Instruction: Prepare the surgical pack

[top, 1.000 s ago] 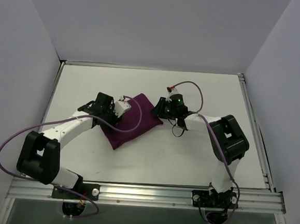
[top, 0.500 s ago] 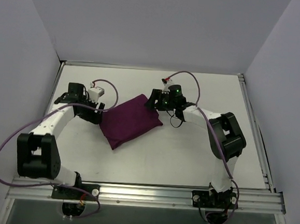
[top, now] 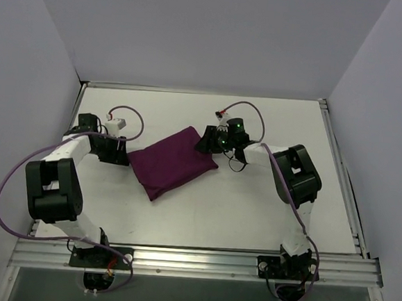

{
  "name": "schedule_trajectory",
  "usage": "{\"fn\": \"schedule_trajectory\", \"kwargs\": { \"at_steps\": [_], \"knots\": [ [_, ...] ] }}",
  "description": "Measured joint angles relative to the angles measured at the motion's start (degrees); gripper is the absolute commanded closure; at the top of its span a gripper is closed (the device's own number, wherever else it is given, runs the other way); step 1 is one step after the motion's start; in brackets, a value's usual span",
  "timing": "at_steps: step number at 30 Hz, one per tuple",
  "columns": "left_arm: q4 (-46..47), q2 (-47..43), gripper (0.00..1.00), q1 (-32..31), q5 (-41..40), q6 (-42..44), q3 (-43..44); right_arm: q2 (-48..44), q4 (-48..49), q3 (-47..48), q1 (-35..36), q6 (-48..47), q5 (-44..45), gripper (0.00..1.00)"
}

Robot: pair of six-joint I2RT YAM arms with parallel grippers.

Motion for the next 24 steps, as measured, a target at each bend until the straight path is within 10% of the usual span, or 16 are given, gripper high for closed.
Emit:
{"fn": "schedule_trajectory", "kwargs": {
  "at_steps": [12,24],
  "knots": [
    [2.67,-8.66,0.41,0.81,-1.05,1.4,-1.09,-0.02,3.63,-1.88,-1.53,1.4,-4.13,1.0],
    [3.48,-10.56,0.4,0.81,-4.94,3.63,-3.63,-3.56,3.5,-6.6,-9.31,1.51,-4.92,1.0]
  ]
}}
